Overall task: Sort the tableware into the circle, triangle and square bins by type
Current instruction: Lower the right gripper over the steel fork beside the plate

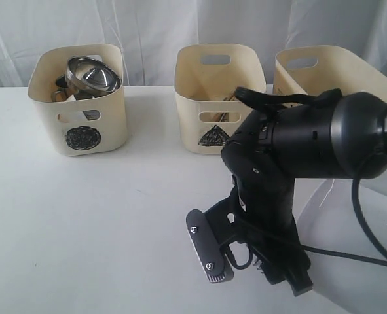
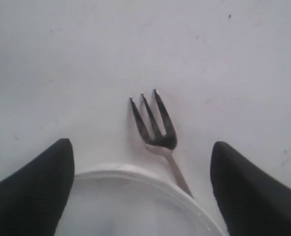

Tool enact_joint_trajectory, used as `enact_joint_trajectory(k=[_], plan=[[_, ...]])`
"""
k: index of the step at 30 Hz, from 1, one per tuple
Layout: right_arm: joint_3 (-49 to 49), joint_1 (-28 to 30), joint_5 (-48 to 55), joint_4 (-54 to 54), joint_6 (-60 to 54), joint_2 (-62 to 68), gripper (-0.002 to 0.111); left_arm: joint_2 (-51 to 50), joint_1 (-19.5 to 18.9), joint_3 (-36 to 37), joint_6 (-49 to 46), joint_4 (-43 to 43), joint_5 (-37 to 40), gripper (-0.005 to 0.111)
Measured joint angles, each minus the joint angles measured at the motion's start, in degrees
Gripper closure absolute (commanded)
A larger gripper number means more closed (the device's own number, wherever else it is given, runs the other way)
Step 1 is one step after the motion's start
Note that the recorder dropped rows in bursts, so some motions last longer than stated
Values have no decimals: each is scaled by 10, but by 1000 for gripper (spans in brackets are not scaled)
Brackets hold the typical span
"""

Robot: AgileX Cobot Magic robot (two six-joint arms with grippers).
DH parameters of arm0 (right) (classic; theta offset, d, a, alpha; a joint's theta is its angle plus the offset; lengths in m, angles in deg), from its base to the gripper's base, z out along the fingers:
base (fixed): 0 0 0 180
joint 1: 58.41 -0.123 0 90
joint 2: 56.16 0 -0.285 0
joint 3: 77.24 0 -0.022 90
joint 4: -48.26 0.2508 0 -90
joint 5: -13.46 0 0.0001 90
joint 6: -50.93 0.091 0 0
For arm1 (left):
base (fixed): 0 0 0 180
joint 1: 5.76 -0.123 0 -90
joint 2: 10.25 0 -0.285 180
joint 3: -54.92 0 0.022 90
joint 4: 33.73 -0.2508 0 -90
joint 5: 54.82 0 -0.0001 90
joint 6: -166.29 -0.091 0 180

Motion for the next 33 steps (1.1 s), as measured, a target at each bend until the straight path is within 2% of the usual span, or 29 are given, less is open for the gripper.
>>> enact_joint_trajectory(k=[7, 33], plan=[[0, 0, -35, 0, -5, 23, 37, 0, 0, 0, -17, 0, 0, 107], [-1, 5, -42, -20, -5, 48, 37, 0, 0, 0, -26, 0, 0, 107]])
